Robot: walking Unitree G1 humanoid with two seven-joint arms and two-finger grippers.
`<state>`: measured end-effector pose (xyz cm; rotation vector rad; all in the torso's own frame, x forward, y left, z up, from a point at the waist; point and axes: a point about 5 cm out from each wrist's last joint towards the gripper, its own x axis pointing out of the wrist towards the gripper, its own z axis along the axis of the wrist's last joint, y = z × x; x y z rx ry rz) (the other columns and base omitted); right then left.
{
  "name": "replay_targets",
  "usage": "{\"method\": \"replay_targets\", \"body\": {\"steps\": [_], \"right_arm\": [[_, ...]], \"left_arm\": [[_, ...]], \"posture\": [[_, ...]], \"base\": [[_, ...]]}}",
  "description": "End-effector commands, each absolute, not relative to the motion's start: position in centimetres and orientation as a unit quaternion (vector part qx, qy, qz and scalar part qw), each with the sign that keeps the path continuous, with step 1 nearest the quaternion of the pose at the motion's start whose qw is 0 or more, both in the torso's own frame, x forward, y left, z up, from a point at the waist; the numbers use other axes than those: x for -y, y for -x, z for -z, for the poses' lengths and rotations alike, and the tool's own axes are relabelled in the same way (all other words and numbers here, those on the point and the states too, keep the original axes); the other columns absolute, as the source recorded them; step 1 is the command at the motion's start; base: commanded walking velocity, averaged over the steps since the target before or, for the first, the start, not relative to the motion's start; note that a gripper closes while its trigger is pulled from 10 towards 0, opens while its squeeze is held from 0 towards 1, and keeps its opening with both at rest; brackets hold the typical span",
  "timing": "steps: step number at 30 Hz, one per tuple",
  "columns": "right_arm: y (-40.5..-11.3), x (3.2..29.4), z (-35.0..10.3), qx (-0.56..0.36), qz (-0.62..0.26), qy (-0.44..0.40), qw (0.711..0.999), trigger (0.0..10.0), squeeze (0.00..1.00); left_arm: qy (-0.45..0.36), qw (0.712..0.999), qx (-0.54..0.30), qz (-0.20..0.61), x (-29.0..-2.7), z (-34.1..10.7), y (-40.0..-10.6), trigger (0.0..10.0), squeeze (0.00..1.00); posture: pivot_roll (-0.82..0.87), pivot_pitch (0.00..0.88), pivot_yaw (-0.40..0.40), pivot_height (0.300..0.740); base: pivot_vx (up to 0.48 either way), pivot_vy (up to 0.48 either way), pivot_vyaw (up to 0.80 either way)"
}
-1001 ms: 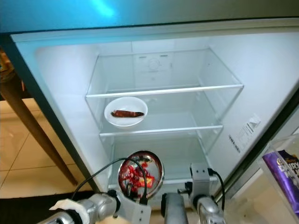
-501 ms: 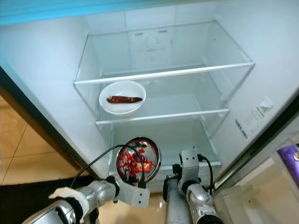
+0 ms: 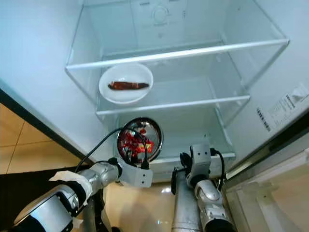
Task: Restocking fridge
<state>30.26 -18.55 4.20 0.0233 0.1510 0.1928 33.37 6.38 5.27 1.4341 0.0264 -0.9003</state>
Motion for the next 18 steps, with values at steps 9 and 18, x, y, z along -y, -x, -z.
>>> {"method": "replay_targets", "body": {"steps": [9, 18], "right_arm": [[-28.8, 17.4, -5.1, -0.050, -0.130, -0.011, 0.990, 10.0, 0.00], [-26.1, 20.2, -6.7, -0.001, -0.169, 0.072, 0.983, 10.0, 0.00]], "left_arm": [[-0.665, 0.650, -0.009, 0.368, -7.3, -5.9, -34.3, 10.0, 0.00], [-0.663, 0.666, 0.002, 0.342, -6.5, -7.2, -35.1, 10.0, 0.00]], "posture": [[-0.20, 0.488, 0.134, 0.406], [-0.23, 0.545, 0.124, 0.406]], "base": [[0.000, 0.000, 0.00], [0.000, 0.000, 0.00]]}}
